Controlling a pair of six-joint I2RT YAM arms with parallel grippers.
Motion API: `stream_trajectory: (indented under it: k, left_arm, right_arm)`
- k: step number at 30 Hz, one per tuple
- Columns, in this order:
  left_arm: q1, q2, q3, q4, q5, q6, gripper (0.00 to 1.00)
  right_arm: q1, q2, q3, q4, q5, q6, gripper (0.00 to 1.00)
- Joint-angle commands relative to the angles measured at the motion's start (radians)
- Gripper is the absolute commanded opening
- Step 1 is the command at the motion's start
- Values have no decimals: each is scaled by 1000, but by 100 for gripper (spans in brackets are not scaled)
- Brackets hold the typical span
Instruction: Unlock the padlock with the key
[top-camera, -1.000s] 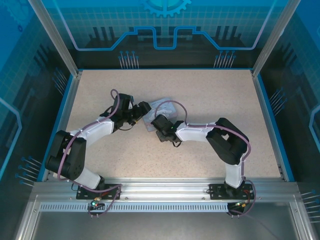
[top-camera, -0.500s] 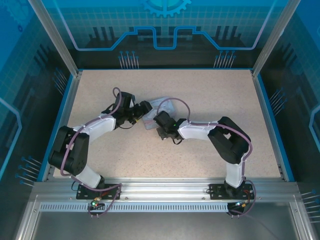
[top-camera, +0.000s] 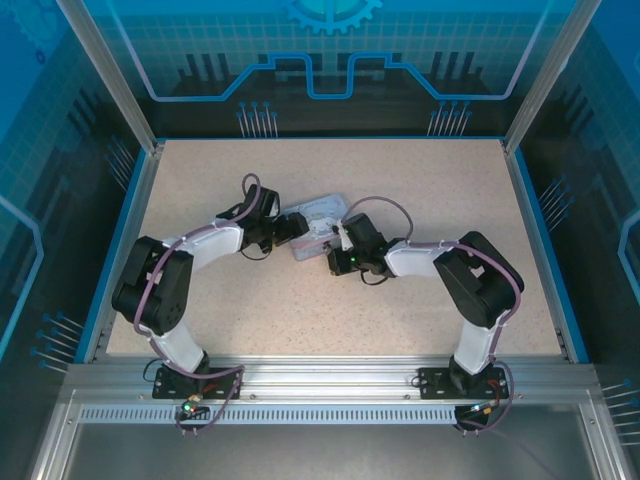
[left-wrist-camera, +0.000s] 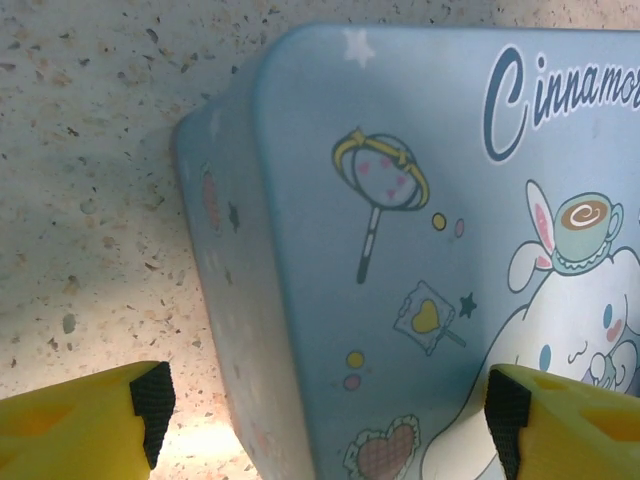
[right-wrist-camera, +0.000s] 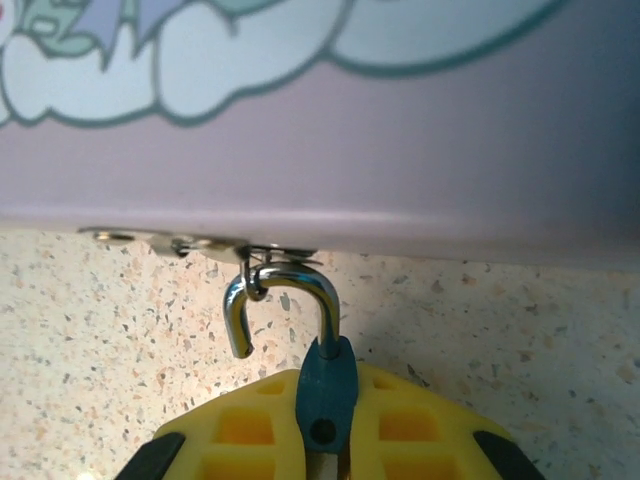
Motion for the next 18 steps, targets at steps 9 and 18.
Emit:
stream_trajectory:
  k: [9,18]
  left_arm:
    - [-37,48,-103,19,0,-17,78]
    - [-47,77,-144,59,30,-51,66]
  right_arm:
    - [-95,12,-136,331,-257,281,0]
    - [-110,116,-187,655,-249,628,0]
